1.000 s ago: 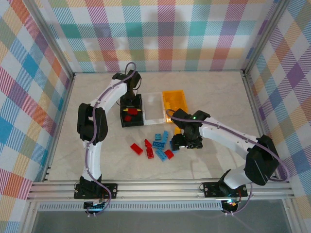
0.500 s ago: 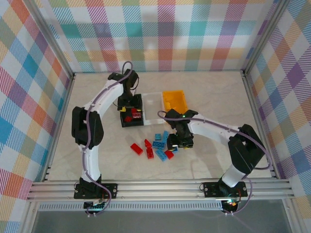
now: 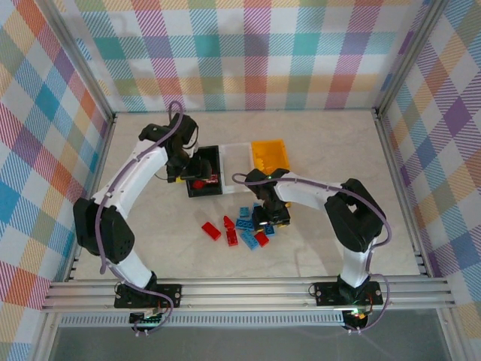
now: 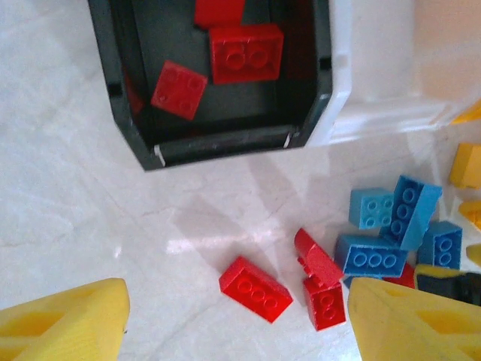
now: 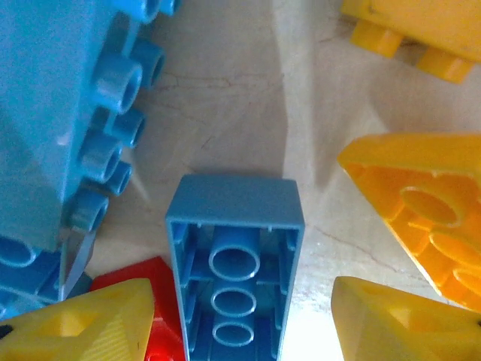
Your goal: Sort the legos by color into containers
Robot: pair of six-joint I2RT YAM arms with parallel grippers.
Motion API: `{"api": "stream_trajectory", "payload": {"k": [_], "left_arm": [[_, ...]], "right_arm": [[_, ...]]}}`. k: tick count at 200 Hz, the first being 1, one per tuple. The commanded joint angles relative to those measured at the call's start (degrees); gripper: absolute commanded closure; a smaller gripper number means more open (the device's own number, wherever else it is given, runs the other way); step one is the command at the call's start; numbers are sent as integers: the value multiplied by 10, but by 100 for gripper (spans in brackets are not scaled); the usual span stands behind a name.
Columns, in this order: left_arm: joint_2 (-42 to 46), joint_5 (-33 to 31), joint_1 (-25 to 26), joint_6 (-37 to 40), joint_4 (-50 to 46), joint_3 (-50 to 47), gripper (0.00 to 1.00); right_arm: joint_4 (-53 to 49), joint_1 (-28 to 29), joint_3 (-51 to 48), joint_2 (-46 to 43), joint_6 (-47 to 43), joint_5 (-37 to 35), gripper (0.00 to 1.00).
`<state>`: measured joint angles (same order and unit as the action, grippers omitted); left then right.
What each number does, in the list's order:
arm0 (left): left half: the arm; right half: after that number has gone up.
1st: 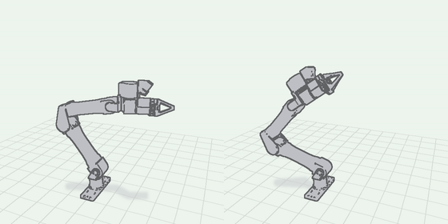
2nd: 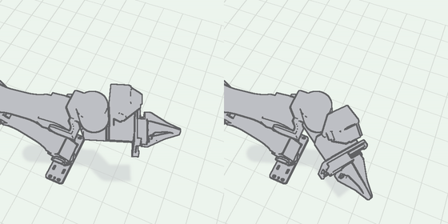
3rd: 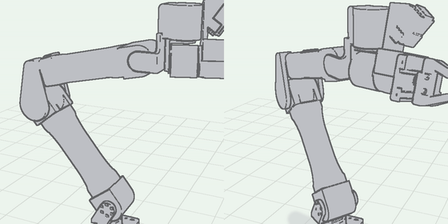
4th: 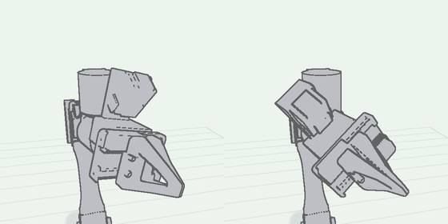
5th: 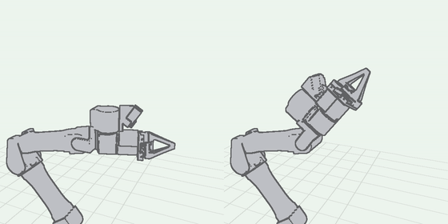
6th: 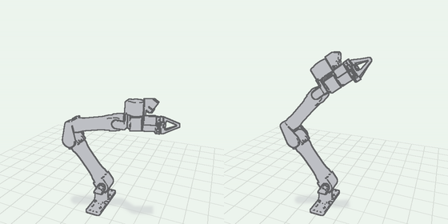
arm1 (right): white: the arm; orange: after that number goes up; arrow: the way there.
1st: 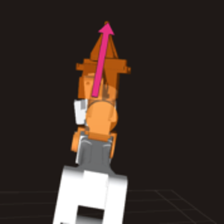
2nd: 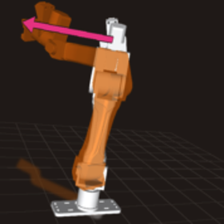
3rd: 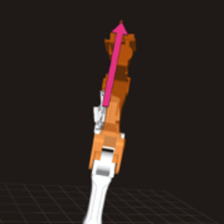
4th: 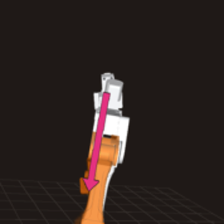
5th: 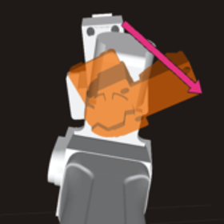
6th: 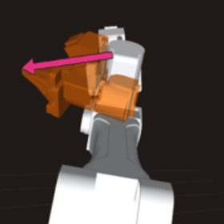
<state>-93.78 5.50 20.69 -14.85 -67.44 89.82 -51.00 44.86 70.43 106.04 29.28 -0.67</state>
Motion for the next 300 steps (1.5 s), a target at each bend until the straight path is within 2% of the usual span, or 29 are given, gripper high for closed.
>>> {"api": "stream_trajectory", "payload": {"k": [1, 46, 93, 148, 165, 186, 231, 267, 278, 300], "left_arm": [[35, 17, -3, -14, -16, -32, 23], [64, 27, -3, -15, -16, -77, 23], [88, 36, -3, -15, -11, -121, 22], [106, 55, -3, -25, 8, -156, 22], [120, 67, 2, -36, 20, -176, 22], [137, 71, 20, -52, 33, -201, 22], [166, 75, 77, -109, 60, -259, 22], [193, 68, 96, -140, 62, -288, 21], [201, 60, 96, -142, 55, -288, 21], [214, 44, 96, -144, 47, -288, 21]], "right_arm": [[10, -8, 17, 18, -12, -4, 37], [24, -21, 19, 40, -13, -9, 47], [25, -27, 16, 41, -12, -11, 65], [-35, -26, 45, -38, 7, -7, 66], [-53, -26, 90, -63, 6, -5, 66], [-72, -30, 174, -44, -6, -1, 65], [-99, -44, 401, 109, -37, 29, 65], [-162, -50, 579, 215, -44, 33, 65], [-173, -51, 594, 226, -47, 33, 65], [-140, -57, 552, 218, -49, 44, 65]]}}
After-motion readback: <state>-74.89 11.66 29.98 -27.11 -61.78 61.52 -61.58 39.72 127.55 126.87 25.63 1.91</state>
